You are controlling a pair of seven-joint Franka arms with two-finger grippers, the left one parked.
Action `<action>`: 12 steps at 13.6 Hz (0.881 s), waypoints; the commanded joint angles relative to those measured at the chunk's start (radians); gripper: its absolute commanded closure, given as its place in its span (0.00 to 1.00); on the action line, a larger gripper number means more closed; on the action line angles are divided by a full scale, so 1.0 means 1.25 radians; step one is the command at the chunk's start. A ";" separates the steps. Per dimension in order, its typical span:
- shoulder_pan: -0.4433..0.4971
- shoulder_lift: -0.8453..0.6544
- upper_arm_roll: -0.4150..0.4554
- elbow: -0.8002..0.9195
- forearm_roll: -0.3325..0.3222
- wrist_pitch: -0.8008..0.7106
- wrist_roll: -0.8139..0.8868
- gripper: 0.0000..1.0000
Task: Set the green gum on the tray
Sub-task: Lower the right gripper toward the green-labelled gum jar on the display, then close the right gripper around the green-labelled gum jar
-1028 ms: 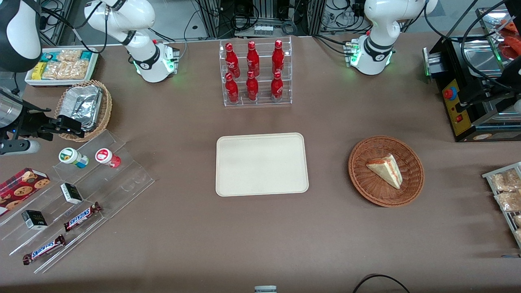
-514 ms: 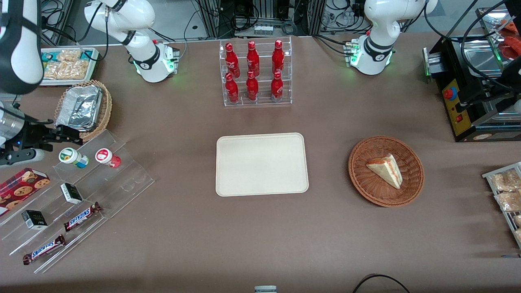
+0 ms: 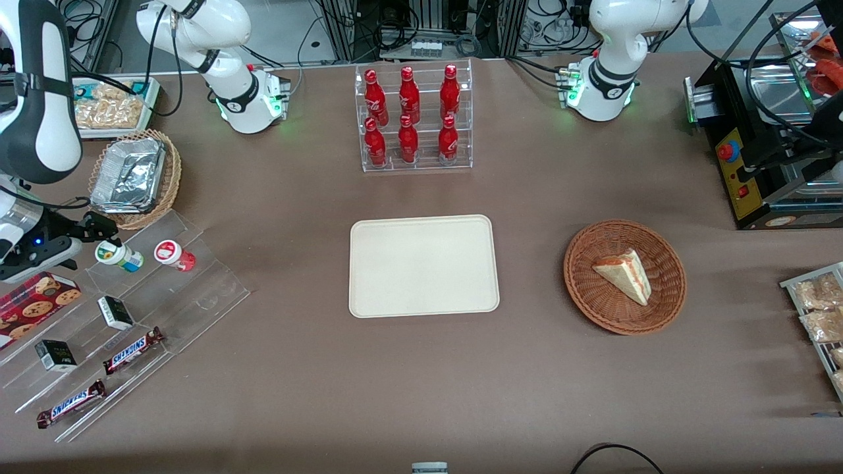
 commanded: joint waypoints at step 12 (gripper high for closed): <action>0.003 0.005 -0.016 -0.080 0.025 0.108 -0.044 0.65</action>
